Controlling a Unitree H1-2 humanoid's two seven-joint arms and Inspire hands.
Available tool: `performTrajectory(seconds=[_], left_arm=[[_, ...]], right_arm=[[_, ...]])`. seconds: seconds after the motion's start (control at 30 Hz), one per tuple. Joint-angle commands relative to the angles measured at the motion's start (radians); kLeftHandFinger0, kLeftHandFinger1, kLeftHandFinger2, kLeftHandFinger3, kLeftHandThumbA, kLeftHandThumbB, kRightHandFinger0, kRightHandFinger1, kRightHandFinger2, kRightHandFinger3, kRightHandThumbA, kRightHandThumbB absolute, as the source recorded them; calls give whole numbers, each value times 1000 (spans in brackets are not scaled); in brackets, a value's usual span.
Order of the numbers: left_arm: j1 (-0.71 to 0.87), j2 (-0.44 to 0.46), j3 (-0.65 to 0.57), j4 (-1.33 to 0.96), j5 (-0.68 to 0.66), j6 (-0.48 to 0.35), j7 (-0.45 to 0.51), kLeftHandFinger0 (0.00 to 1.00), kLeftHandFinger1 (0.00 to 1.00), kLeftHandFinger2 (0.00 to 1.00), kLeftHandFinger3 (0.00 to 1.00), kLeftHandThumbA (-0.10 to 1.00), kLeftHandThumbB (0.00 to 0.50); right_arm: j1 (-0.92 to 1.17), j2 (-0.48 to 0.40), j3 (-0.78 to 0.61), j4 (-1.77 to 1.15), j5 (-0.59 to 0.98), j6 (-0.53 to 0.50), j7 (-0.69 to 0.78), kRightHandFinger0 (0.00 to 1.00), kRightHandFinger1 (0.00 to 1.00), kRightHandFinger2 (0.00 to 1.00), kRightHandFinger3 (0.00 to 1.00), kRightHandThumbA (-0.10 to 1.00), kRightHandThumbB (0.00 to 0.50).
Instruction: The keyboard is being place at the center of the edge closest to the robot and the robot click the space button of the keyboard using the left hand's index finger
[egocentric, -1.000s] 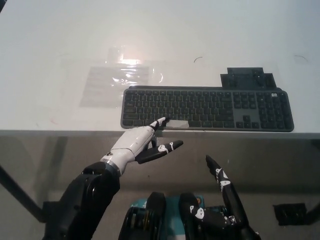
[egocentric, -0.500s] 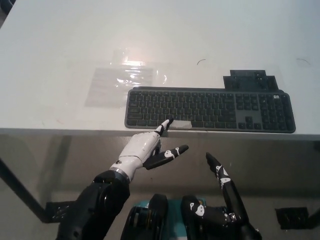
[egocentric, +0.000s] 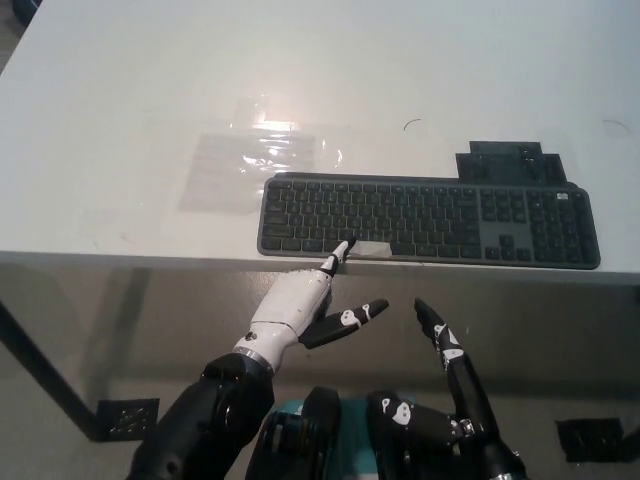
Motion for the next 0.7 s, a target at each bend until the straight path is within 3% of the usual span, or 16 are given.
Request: performTrajectory(seconds=[0.0, 0.13, 0.27, 0.43, 0.53, 0.57, 0.6, 0.67], left_arm=[[106, 2, -83, 17, 28, 38, -156, 5, 1, 90, 1000, 1000, 332], [140, 39, -92, -122, 14, 60, -193, 0, 0, 0, 1000, 1000, 345], [194, 87, -87, -311, -11, 94, -235, 0, 31, 23, 1000, 1000, 375], [273, 175, -5, -841, -108, 128, -301, 7, 13, 14, 1000, 1000, 348], [281, 213, 61, -1173, -235, 181, -350, 0, 0, 0, 1000, 1000, 418], [281, 216, 66, -1202, -247, 189, -355, 0, 0, 0, 1000, 1000, 486], [278, 225, 79, -1272, -290, 194, -354, 19, 99, 127, 1000, 1000, 433], [291, 261, 104, -1414, -381, 210, -345, 0, 58, 174, 1000, 1000, 493]], right_arm=[[-26, 7, -13, -9, 4, -51, -14, 1000, 1000, 1000, 1000, 1000, 389], [-32, 3, -12, -6, 3, -51, -17, 1000, 1000, 1000, 1000, 1000, 371], [-21, 7, -7, -7, 2, -51, -21, 1000, 1000, 1000, 1000, 1000, 375], [-17, 15, -15, -8, -10, -51, -59, 1000, 1000, 1000, 1000, 1000, 349], [-18, 19, -17, -5, -8, -51, -60, 1000, 1000, 1000, 1000, 1000, 328], [-18, 19, -17, -5, -6, -51, -59, 1000, 1000, 1000, 1000, 1000, 327], [-19, 20, -19, -2, -5, -51, -58, 1000, 1000, 1000, 1000, 1000, 327], [-15, 24, -19, -1, -9, -51, -59, 1000, 1000, 1000, 1000, 1000, 336]])
